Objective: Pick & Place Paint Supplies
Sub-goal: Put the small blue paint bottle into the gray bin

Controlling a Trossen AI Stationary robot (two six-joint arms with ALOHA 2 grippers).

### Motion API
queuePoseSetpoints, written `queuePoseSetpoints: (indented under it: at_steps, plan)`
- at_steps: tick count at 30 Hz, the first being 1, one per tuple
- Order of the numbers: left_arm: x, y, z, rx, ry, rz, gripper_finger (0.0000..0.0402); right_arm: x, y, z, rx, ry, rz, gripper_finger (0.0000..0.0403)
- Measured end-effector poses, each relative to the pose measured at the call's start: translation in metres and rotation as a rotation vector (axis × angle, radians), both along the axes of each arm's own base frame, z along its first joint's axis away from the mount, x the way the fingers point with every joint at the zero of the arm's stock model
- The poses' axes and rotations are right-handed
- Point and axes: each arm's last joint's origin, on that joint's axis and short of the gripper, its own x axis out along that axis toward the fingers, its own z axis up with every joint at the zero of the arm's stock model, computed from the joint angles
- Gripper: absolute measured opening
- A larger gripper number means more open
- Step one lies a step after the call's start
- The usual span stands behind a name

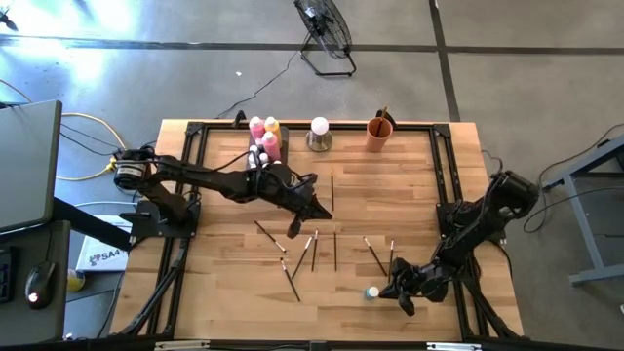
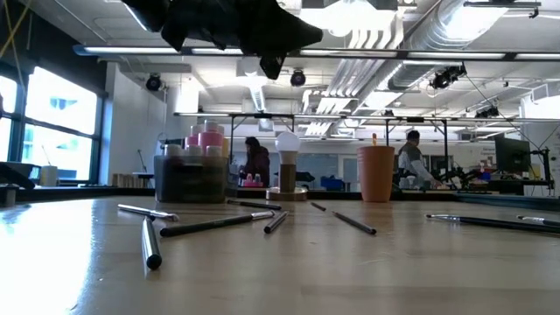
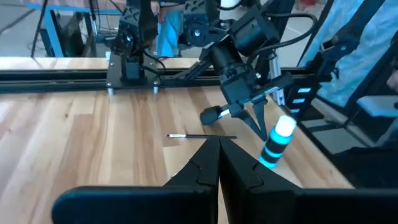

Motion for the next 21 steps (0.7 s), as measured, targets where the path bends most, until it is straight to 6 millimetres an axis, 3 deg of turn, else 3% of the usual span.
queuePoseSetpoints:
  at_steps: [13,21]
  plan:
    - [-0.013,-0.011,0.011,-0.021,0.048,-0.024,0.0,0.007,0.013,0.009,0.073,0.012,0.02,0.0002]
    - [-0.014,-0.017,0.007,-0.017,0.093,-0.027,0.0,0.019,0.028,0.001,0.067,0.028,-0.007,0.0002]
